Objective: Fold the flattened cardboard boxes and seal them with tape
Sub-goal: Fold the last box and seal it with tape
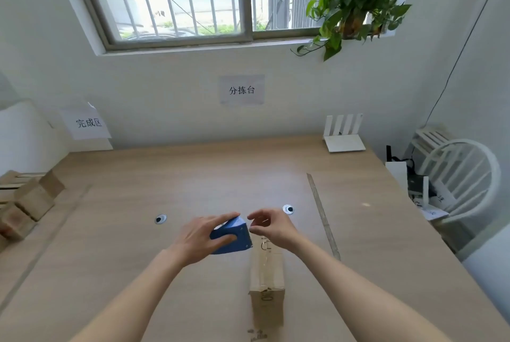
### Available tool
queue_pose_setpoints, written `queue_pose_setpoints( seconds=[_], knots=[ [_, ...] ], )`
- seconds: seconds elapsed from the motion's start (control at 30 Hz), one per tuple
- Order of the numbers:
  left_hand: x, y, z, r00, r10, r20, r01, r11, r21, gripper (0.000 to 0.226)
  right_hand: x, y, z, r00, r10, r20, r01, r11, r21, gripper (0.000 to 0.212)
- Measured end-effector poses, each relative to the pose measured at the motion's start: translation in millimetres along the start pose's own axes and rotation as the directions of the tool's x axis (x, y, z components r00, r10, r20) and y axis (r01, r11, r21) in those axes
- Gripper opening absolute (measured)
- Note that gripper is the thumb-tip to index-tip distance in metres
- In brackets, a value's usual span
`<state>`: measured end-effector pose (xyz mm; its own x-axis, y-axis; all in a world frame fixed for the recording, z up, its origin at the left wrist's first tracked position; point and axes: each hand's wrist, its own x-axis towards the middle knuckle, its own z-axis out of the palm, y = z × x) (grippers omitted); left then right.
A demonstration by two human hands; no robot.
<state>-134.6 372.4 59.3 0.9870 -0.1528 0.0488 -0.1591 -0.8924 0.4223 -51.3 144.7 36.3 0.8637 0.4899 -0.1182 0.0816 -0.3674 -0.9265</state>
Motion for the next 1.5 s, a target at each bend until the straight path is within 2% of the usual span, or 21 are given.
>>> queue_pose_setpoints(
  seconds=[0.17, 0.33, 0.47, 0.53, 0.63, 0.73, 1.0, 1.23, 1.33, 1.43, 1.5],
  knots=[
    [-1, -14, 16, 0.994, 0.05, 0.097, -0.056, 0.997, 0.055, 0.063, -9, 16, 20, 0.988, 0.076, -0.136, -0.078, 0.997, -0.01, 0.023],
    [-3, -30, 40, 0.991, 0.039, 0.124, -0.06, 0.984, 0.167, 0.087, -26, 39, 33, 0.978, 0.122, -0.17, -0.136, 0.987, -0.079, 0.021],
    [-15, -46, 56, 0.977, -0.022, 0.211, -0.014, 0.986, 0.168, 0.061, -54, 84, 22, 0.934, 0.26, -0.244, -0.279, 0.959, -0.044, 0.025],
    [-21, -48, 69, 0.967, -0.01, 0.255, -0.028, 0.989, 0.143, 0.052, -68, 103, 22, 0.91, 0.324, -0.259, -0.344, 0.938, -0.036, 0.025],
    [-31, -52, 88, 0.955, -0.01, 0.296, -0.028, 0.992, 0.124, 0.051, -78, 122, 23, 0.882, 0.38, -0.279, -0.404, 0.915, -0.029, 0.025],
    [-36, -72, 93, 0.95, -0.052, 0.307, -0.002, 0.985, 0.175, 0.054, -85, 144, 10, 0.852, 0.423, -0.307, -0.459, 0.887, -0.053, 0.028],
    [-27, -82, 100, 0.95, -0.111, 0.292, 0.035, 0.967, 0.251, 0.05, -76, 168, 2, 0.863, 0.41, -0.294, -0.453, 0.886, -0.094, 0.025],
    [-32, -98, 117, 0.945, -0.144, 0.294, 0.072, 0.968, 0.242, 0.075, -66, 189, 14, 0.863, 0.422, -0.279, -0.462, 0.882, -0.092, 0.025],
    [-34, -101, 120, 0.941, -0.163, 0.298, 0.092, 0.966, 0.241, 0.071, -65, 195, 19, 0.85, 0.448, -0.276, -0.483, 0.873, -0.07, 0.025],
    [-34, -101, 121, 0.935, -0.187, 0.302, 0.117, 0.965, 0.236, 0.055, -62, 197, 24, 0.834, 0.475, -0.279, -0.504, 0.863, -0.038, 0.023],
    [-33, -102, 124, 0.933, -0.194, 0.304, 0.126, 0.965, 0.23, 0.056, -60, 199, 28, 0.824, 0.487, -0.289, -0.515, 0.857, -0.022, 0.021]
  ],
)
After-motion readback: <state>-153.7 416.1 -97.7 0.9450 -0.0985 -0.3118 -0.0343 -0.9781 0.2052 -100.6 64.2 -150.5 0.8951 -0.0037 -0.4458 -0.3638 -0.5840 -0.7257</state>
